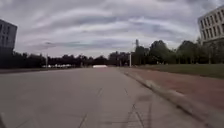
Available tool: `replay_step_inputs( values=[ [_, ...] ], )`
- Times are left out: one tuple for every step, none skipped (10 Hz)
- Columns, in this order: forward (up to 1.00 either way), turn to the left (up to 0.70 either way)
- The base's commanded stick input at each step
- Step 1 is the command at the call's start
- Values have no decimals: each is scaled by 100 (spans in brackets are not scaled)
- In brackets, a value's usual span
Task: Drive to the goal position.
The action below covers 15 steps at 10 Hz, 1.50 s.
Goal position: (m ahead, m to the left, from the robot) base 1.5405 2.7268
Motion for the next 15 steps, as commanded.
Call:
replay_step_inputs(
  values=[
    [85,0],
    [85,0],
    [85,0],
    [85,0],
    [85,0],
    [85,0],
    [85,0],
    [85,0],
    [85,0],
    [85,0],
    [85,0],
    [85,0],
    [85,0],
    [85,0],
    [85,0]
  ],
)
